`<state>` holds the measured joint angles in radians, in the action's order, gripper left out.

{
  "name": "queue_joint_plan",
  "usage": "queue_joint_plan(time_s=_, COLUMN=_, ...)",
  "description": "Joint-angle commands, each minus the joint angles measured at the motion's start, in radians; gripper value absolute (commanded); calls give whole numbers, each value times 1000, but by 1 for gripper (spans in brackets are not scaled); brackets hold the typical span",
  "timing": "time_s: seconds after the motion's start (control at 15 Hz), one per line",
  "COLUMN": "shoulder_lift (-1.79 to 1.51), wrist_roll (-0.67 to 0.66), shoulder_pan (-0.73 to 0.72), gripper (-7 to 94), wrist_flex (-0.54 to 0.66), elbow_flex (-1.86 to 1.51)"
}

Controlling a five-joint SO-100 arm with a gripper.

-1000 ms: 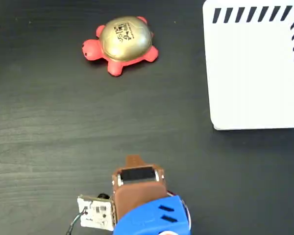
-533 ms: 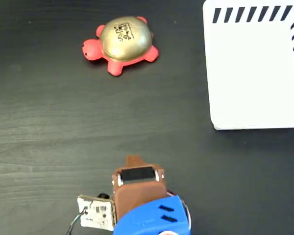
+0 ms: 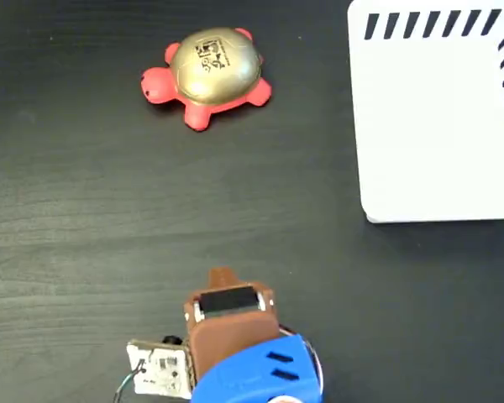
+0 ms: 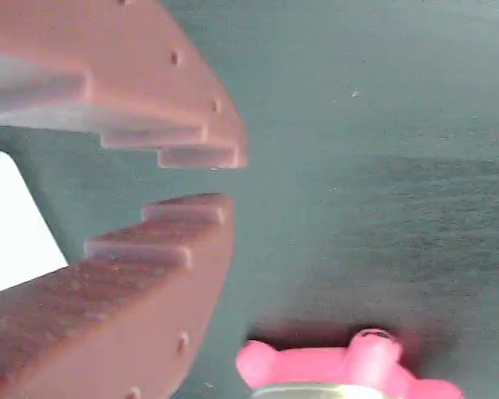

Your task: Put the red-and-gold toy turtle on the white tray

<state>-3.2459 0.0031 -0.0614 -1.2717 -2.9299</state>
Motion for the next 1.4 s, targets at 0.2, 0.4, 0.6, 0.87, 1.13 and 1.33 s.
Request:
queue_joint_plan(time_s=0.2, shoulder_lift=8, wrist_roll=-15, shoulder_pan=-120, gripper=0, wrist_flex=21, elbow_flex=21)
queue_joint_plan(time_s=0.4, shoulder_lift=279, wrist_roll=-21, shoulder_pan=-137, gripper=0, wrist_flex=112, elbow_flex=241)
queue_joint_plan(time_s=0.6, shoulder_lift=690, wrist_roll=-28, shoulder_pan=-109, gripper=0, wrist_flex=80, elbow_flex=578)
queue_joint_plan(time_s=0.87, shoulder_lift=1060, wrist_roll=-89, shoulder_pan=-41, gripper=0, wrist_flex=-35, elbow_flex=946)
queue_joint_plan(time_s=1.13, shoulder_lift=1401, wrist_roll=-138, shoulder_pan=23, gripper=0, wrist_flex=-132, elbow_flex=1365)
queue_joint_plan(time_s=1.33, shoulder_lift=1654, wrist_roll=-186, shoulder_pan=32, gripper=0, wrist_flex=-199, elbow_flex=1647)
